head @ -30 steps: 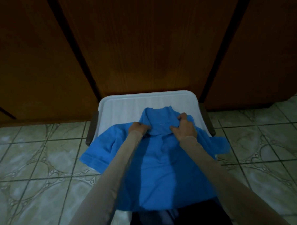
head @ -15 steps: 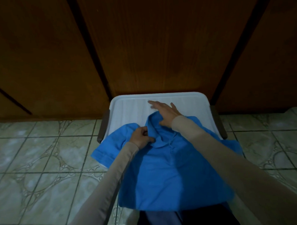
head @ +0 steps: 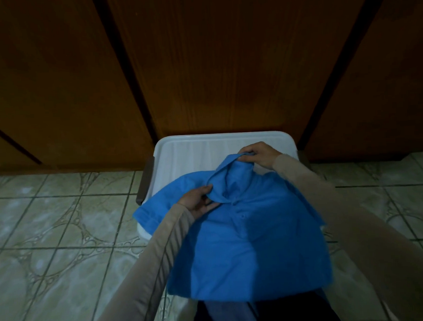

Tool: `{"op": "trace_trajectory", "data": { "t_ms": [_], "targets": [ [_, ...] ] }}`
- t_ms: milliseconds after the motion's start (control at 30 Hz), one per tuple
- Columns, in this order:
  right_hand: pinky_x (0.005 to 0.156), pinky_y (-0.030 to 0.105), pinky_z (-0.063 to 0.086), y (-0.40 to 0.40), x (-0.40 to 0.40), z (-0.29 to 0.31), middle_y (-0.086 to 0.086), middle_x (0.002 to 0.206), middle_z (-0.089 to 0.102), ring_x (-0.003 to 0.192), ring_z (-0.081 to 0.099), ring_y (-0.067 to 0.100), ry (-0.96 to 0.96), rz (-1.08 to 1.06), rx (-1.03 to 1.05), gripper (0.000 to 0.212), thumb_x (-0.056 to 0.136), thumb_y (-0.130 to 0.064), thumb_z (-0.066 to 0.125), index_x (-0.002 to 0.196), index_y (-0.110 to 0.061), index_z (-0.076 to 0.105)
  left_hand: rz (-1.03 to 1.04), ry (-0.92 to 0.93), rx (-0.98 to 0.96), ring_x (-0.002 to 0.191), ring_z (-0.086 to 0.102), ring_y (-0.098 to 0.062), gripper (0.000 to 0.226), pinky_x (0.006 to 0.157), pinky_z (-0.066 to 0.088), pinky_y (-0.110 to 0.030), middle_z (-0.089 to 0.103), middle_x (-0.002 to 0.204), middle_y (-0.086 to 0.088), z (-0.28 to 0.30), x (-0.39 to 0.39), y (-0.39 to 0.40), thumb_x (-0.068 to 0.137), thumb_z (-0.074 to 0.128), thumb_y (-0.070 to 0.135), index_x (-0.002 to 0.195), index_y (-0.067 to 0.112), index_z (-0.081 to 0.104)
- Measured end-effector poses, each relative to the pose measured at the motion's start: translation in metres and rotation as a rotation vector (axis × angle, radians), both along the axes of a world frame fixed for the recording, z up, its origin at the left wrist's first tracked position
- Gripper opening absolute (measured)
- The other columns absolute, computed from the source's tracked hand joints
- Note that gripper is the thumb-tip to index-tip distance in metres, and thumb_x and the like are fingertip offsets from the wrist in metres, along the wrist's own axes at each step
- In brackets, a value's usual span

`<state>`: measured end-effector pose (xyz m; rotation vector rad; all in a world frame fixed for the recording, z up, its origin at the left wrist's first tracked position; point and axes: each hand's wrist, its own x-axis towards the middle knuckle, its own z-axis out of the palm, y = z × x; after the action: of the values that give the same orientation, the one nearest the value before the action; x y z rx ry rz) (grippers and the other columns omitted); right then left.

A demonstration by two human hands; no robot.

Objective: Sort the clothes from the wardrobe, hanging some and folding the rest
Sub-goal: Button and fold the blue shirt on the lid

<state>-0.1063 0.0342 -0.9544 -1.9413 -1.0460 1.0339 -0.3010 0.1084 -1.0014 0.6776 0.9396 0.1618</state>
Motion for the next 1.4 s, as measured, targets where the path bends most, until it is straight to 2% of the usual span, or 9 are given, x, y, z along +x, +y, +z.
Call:
{"op": "trace_trajectory", "data": {
  "t_ms": [200, 333, 433, 667, 767, 933, 1100, 1200, 1400],
  "targets": [
    [0.091, 0.026, 0.042, -0.003, 0.004, 0.003, -0.002, 0.097, 0.064, 0.100, 0.057, 0.016, 0.039, 0.040, -0.129, 0.020, 0.087, -0.030, 0.063, 0.098, -0.014, 0.067, 0.024, 0.013, -0.052, 0.058, 0.064, -0.012, 0.020, 0.051, 0.055, -0.025, 0.066, 0.065, -0.002, 0.006, -0.004, 0.004, 0.099, 0.043, 0.020, 0.087, 0.012, 0.057],
    [0.079, 0.021, 0.045, -0.001, 0.005, 0.005, -0.004, 0.089, 0.065, 0.090, 0.059, 0.014, 0.092, 0.003, -0.143, 0.021, 0.087, -0.040, 0.060, 0.086, -0.020, 0.067, 0.009, 0.031, -0.036, 0.066, 0.054, -0.011, 0.022, 0.059, 0.048, -0.025, 0.058, 0.076, -0.001, 0.005, -0.006, 0.007, 0.096, 0.048, 0.031, 0.082, 0.016, 0.057],
    [0.087, 0.025, 0.043, 0.005, 0.003, 0.005, 0.004, 0.104, 0.063, 0.101, 0.058, 0.020, 0.065, -0.047, -0.195, 0.038, 0.088, -0.045, 0.057, 0.106, -0.012, 0.066, 0.020, 0.034, -0.018, 0.067, 0.046, -0.010, 0.022, 0.064, 0.038, -0.024, 0.051, 0.077, 0.000, 0.001, -0.007, 0.006, 0.097, 0.045, 0.027, 0.079, 0.020, 0.055],
    [0.083, 0.026, 0.039, 0.010, -0.003, 0.006, 0.004, 0.089, 0.060, 0.091, 0.055, 0.018, 0.021, -0.059, -0.133, 0.031, 0.089, -0.041, 0.058, 0.079, -0.012, 0.060, 0.048, -0.100, 0.115, 0.089, 0.057, -0.017, 0.046, 0.075, 0.049, -0.030, 0.061, 0.097, -0.002, 0.000, -0.010, 0.004, 0.090, 0.025, -0.015, 0.104, 0.017, 0.055],
    [0.090, 0.026, 0.038, 0.010, 0.000, 0.007, 0.009, 0.106, 0.063, 0.107, 0.055, 0.020, 0.027, -0.056, -0.102, 0.027, 0.089, -0.037, 0.059, 0.085, -0.010, 0.062, 0.025, -0.129, 0.134, 0.096, 0.056, -0.018, 0.059, 0.078, 0.048, -0.032, 0.063, 0.101, 0.000, -0.001, -0.013, 0.008, 0.083, 0.021, -0.023, 0.110, 0.018, 0.053],
    [0.085, 0.024, 0.045, 0.010, -0.004, 0.008, 0.004, 0.112, 0.056, 0.107, 0.051, 0.019, 0.057, -0.003, -0.115, 0.035, 0.078, -0.023, 0.074, 0.105, -0.018, 0.053, -0.002, 0.027, 0.373, 0.077, 0.051, -0.017, 0.052, 0.064, 0.044, -0.026, 0.054, 0.082, -0.008, 0.000, -0.006, 0.003, 0.081, 0.038, -0.010, 0.125, 0.017, 0.050],
    [0.094, 0.043, 0.048, 0.012, -0.009, 0.001, 0.006, 0.107, 0.054, 0.104, 0.055, 0.027, -0.158, 0.073, -0.052, 0.039, 0.071, -0.016, 0.080, 0.098, -0.030, 0.056, -0.148, 0.231, 0.841, 0.088, 0.055, -0.020, 0.035, 0.073, 0.043, -0.028, 0.056, 0.103, -0.008, 0.003, 0.004, -0.004, 0.078, 0.073, 0.031, 0.099, 0.018, 0.048],
    [0.093, 0.037, 0.041, 0.018, -0.016, 0.000, -0.004, 0.092, 0.053, 0.092, 0.052, 0.020, -0.390, 0.087, -0.037, 0.025, 0.072, -0.023, 0.079, 0.089, -0.029, 0.061, -0.312, 0.528, 1.186, 0.081, 0.052, -0.021, 0.037, 0.067, 0.037, -0.029, 0.055, 0.088, -0.004, 0.005, 0.008, -0.007, 0.082, 0.068, 0.039, 0.091, 0.013, 0.044],
    [0.099, 0.037, 0.021, 0.021, -0.022, 0.004, -0.002, 0.108, 0.057, 0.110, 0.047, 0.018, -0.861, 0.125, 0.031, 0.014, 0.085, -0.033, 0.063, 0.097, -0.026, 0.063, -0.529, 0.876, 1.461, 0.102, 0.058, -0.031, 0.033, 0.073, 0.043, -0.036, 0.060, 0.110, -0.013, 0.012, 0.003, -0.008, 0.096, 0.046, 0.035, 0.102, 0.005, 0.059]
  ]
}}
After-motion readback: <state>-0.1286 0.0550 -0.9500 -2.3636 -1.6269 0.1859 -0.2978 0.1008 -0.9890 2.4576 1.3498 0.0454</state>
